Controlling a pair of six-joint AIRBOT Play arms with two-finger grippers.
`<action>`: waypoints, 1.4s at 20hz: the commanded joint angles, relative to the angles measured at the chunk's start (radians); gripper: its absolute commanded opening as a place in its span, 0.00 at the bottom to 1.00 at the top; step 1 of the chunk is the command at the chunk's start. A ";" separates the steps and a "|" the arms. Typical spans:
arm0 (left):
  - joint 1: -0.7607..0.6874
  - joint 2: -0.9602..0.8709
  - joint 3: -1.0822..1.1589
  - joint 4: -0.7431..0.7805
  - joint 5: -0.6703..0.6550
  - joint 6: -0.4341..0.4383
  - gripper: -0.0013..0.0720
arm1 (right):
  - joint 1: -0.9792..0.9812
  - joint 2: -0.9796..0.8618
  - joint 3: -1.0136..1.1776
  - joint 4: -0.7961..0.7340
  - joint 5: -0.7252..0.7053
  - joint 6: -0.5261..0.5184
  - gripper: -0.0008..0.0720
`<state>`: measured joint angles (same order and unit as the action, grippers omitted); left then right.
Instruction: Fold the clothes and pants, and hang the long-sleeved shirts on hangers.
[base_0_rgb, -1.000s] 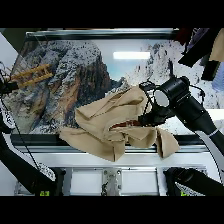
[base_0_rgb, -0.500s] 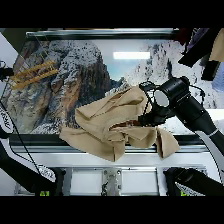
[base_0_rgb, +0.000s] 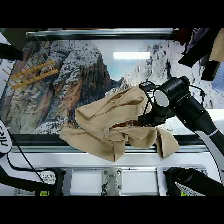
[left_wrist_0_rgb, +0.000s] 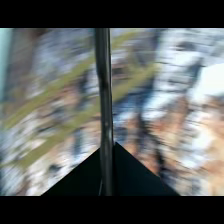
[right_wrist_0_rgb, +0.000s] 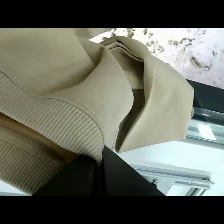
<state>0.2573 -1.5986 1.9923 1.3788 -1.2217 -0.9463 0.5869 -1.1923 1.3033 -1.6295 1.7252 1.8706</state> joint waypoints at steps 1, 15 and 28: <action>-0.040 0.067 0.000 -0.450 -0.380 0.329 0.04 | 0.001 -0.001 0.000 0.000 0.000 0.000 0.04; -0.095 0.450 -0.660 -0.483 -0.611 0.686 0.04 | 0.001 -0.001 0.000 0.000 0.002 0.000 0.04; 0.083 0.843 -1.175 -0.484 -0.612 0.809 0.04 | 0.001 -0.001 0.000 0.000 0.002 0.000 0.04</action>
<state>0.3325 -0.8085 0.8967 0.8951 -1.8324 -0.1543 0.5869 -1.1927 1.3033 -1.6295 1.7275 1.8706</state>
